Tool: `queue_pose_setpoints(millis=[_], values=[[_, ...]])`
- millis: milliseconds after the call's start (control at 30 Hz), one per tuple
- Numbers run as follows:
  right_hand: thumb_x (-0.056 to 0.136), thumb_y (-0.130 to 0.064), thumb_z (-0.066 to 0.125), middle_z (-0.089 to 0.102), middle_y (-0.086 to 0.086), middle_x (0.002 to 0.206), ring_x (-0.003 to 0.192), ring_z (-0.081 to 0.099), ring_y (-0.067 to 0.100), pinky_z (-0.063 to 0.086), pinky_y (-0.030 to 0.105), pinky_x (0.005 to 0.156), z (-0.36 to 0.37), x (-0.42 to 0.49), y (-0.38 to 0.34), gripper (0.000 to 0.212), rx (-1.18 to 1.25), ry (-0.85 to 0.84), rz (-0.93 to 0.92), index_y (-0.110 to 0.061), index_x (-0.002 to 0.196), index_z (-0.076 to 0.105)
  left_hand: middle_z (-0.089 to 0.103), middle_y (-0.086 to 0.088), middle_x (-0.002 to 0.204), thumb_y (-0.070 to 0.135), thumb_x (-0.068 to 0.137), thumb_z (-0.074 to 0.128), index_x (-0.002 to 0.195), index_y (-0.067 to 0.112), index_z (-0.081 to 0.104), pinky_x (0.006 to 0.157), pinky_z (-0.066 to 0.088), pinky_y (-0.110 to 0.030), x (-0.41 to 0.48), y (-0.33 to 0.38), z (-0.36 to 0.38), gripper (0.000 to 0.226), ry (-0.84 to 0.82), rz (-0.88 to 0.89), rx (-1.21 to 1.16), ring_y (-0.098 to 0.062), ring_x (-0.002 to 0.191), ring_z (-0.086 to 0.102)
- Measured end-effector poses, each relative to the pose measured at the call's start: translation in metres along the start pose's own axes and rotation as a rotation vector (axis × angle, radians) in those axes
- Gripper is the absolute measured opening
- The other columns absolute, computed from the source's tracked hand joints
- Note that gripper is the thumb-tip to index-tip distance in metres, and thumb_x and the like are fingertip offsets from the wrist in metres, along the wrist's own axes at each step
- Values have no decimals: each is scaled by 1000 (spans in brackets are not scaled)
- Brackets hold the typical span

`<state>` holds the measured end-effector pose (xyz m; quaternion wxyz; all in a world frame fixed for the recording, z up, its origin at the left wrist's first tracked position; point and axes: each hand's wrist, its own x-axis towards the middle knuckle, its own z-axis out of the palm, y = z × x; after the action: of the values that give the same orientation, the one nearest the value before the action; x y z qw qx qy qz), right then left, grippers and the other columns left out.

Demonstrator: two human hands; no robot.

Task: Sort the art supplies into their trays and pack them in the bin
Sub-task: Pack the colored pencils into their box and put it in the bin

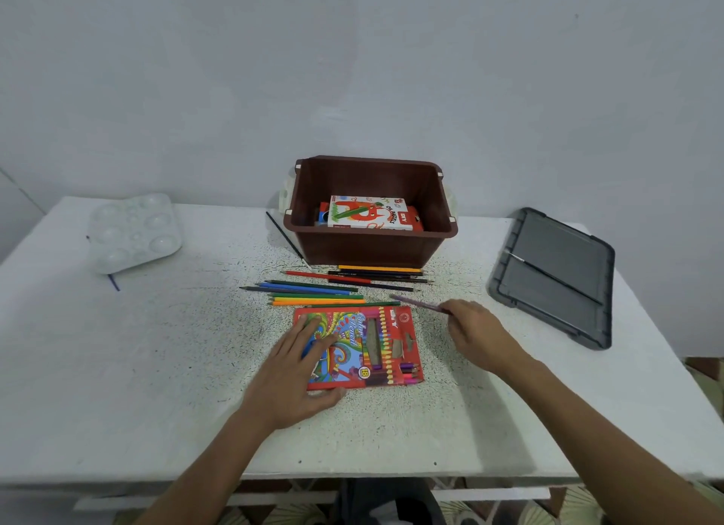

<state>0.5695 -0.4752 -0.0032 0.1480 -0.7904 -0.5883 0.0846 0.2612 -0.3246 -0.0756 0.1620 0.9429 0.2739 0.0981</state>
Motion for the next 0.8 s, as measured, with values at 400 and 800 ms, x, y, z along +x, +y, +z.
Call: queue_pose_setpoints(millis=[400, 800], values=[[86, -9, 71, 61, 1, 86, 73, 54, 22, 47, 36, 68, -5, -42, 47, 38, -376, 71, -152, -28, 119, 67, 12, 4, 164, 86, 81, 38, 149, 35, 32, 119, 15, -42, 1, -2, 1, 86, 3, 11, -3, -14, 152, -2], [85, -5, 72, 64, 9, 103, 90, 60, 24, 52, 27, 72, 36, -48, -3, 26, -211, 152, -289, -4, 109, 63, 2, 6, 165, 89, 79, 30, 153, 36, 24, 122, 10, -41, 1, 0, -2, 91, -50, -11, 17, -11, 151, -13]])
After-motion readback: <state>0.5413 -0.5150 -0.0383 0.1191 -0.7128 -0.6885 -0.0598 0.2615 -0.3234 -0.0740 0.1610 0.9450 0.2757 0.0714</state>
